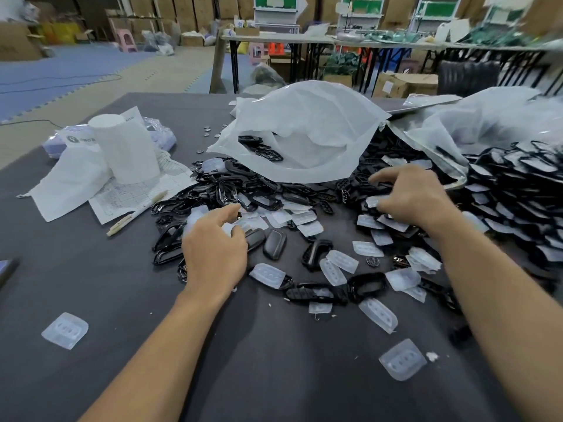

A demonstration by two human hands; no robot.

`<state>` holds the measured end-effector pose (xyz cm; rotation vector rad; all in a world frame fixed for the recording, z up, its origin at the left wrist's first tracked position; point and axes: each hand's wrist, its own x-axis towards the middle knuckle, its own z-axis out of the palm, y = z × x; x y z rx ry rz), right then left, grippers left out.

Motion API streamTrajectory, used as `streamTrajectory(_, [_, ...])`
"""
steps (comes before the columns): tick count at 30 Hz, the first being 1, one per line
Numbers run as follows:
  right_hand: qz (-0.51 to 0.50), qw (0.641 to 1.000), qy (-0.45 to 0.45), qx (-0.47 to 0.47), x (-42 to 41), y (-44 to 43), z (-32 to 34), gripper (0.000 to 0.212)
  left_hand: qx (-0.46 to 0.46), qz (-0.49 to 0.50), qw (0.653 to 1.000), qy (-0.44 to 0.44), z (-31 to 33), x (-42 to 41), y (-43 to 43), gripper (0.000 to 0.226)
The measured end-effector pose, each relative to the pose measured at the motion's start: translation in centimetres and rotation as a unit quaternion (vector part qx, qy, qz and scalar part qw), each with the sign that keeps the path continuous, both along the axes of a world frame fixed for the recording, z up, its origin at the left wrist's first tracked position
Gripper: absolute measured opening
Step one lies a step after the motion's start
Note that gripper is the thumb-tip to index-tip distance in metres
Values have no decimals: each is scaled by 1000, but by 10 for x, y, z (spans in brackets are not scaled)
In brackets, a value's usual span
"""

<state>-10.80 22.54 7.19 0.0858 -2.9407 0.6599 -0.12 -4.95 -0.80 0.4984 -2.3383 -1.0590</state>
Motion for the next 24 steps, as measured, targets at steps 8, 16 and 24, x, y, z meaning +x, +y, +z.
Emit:
streamTrajectory(8, [99,992,-40,-67,-20,-96,-40,36,-131,29,985,-106,-10,-5,-22,46])
streamTrajectory(16, [49,999,4,14,-40,-122,-55,24,-152,71,983,-73,-9,-8,-26,36])
streamTrajectory(24, [7,999,-34,-4,-34,-116,-43,14,-149,114,982,-36,-11,-6,-26,26])
